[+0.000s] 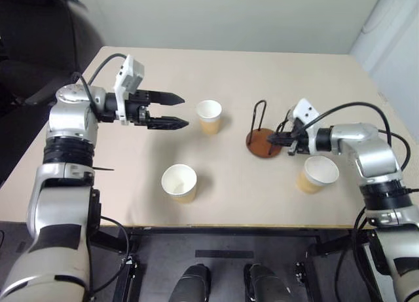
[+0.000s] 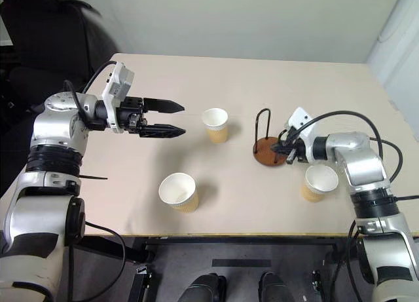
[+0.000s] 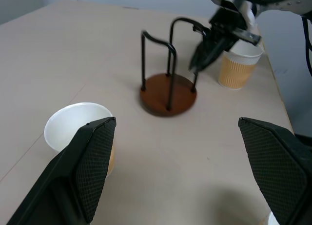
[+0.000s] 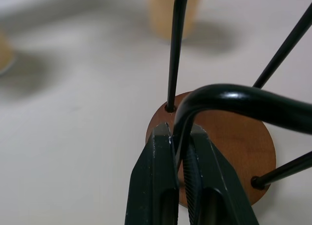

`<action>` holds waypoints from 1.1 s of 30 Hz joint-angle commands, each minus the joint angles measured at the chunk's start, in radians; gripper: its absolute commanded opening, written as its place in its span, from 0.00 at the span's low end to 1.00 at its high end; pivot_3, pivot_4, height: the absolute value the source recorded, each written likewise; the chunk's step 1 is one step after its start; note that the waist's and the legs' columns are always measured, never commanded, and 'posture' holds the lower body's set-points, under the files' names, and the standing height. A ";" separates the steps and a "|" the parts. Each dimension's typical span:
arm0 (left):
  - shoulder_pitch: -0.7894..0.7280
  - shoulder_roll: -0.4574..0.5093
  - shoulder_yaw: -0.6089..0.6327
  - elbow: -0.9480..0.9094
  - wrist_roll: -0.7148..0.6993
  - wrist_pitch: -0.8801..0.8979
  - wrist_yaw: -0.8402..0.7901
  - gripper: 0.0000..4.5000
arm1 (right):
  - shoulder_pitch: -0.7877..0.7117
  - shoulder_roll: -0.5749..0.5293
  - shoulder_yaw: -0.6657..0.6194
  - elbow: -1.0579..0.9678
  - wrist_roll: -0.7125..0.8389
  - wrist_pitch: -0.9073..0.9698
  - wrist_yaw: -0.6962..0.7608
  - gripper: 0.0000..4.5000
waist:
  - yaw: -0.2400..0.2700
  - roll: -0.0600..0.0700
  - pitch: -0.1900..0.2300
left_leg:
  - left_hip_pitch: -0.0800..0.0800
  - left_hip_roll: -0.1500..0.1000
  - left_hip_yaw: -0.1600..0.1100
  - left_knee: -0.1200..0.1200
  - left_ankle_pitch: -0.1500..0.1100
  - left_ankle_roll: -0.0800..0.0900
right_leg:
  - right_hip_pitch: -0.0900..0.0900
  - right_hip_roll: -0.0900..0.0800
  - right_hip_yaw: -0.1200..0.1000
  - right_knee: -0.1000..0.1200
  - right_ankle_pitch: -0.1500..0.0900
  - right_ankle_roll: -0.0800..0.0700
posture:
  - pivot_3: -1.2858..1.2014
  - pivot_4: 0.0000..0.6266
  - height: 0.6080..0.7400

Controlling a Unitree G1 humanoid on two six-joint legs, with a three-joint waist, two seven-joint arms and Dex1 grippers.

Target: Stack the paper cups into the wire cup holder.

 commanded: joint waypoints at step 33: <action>-0.036 0.002 0.016 -0.020 -0.016 -0.007 -0.035 0.96 | 0.099 -0.065 0.087 -0.275 0.075 0.071 0.038 0.01 | 0.001 0.000 0.000 | 0.000 0.000 0.000 0.001 0.001 0.001 | 0.000 0.000 0.000 0.001 0.001 0.001 | 0.52 0.24 1.00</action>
